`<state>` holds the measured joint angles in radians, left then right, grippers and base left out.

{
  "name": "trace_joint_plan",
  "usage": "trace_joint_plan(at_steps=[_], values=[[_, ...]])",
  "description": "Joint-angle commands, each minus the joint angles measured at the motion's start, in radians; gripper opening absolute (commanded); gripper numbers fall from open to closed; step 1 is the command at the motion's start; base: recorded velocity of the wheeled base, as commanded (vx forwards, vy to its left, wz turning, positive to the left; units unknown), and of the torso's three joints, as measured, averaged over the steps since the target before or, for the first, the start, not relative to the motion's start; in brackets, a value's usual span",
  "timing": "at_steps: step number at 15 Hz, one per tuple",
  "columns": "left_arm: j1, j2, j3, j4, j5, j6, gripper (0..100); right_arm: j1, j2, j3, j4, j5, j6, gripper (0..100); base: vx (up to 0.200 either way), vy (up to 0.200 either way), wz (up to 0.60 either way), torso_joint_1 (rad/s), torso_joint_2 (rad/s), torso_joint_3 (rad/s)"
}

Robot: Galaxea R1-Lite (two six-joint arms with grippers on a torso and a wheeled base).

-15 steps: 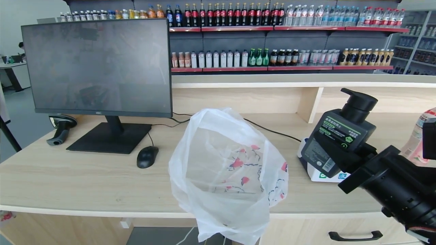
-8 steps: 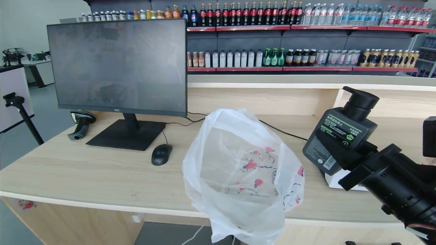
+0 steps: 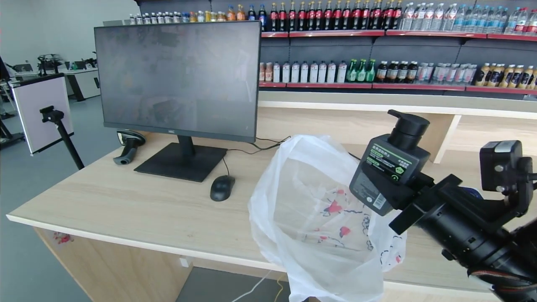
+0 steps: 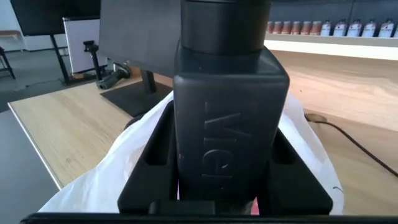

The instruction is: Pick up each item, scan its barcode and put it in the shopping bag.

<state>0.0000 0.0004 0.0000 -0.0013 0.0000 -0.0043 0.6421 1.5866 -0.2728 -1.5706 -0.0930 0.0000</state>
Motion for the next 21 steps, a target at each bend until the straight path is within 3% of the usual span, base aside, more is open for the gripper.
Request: trace_joint_plan(at_steps=[1,4,7,21], values=[[0.000,0.000,0.000,0.000,0.000,-0.002,100,0.037,0.085,-0.042,0.000,-0.001,-0.002,0,0.000,0.000,0.00,0.000,0.00,0.000],[0.000,0.000,0.000,0.000,0.000,-0.003,100,0.060,0.211,-0.126,0.000,-0.001,-0.005,0,0.000,0.000,0.00,0.000,0.00,0.000],[0.000,0.000,0.000,0.000,0.002,-0.005,100,0.093,0.276,-0.123,0.000,-0.001,-0.017,0,0.000,0.000,0.00,0.000,0.00,0.000],[0.000,0.000,0.000,0.000,0.002,-0.008,100,0.079,0.432,-0.238,0.000,0.001,-0.025,0,0.000,0.000,0.00,0.000,0.00,0.000]])
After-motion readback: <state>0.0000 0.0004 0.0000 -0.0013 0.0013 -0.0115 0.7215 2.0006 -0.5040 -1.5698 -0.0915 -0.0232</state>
